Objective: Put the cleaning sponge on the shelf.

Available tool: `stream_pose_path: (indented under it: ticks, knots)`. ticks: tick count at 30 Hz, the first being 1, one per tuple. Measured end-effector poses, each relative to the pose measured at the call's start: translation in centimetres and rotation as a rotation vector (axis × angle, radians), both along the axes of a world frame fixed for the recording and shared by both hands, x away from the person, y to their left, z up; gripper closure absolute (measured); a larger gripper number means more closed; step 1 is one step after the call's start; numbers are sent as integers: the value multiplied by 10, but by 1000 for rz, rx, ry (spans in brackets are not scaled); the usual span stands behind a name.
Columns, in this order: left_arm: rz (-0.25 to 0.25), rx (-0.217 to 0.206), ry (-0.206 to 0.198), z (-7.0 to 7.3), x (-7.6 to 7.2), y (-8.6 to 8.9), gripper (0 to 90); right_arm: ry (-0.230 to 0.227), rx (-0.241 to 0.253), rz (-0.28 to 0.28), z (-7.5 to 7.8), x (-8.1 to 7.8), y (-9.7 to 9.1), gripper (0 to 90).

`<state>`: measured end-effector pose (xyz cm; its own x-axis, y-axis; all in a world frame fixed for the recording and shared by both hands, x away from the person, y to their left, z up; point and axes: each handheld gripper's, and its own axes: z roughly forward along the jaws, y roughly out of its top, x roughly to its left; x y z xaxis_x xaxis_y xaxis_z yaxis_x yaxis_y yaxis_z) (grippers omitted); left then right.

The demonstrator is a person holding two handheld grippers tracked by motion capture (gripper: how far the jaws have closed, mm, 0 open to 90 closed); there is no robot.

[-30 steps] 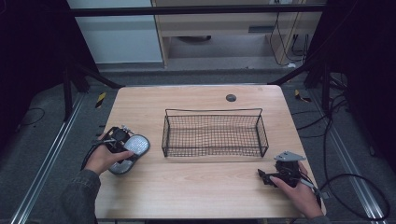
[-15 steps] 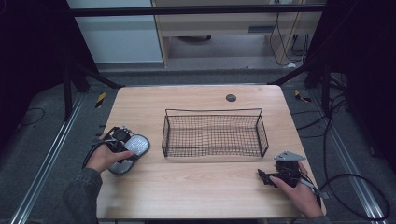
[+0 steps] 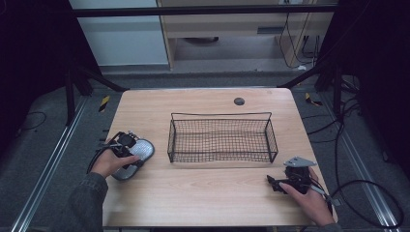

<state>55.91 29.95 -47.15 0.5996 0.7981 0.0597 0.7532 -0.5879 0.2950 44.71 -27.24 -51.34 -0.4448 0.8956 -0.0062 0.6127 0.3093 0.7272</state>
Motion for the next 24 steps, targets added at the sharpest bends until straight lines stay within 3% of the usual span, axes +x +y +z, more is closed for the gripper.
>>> stream_pose_path:
  ticks: [15,18,24]
  knots:
    - [3,-19,14,-5,1,7,38,0,0,0,0,0,0,28]
    - [-10,-16,-4,-4,-1,7,82,0,0,0,0,0,0,28]
    - [-48,-42,-85,12,-11,5,96,-1,0,0,0,0,0,28]
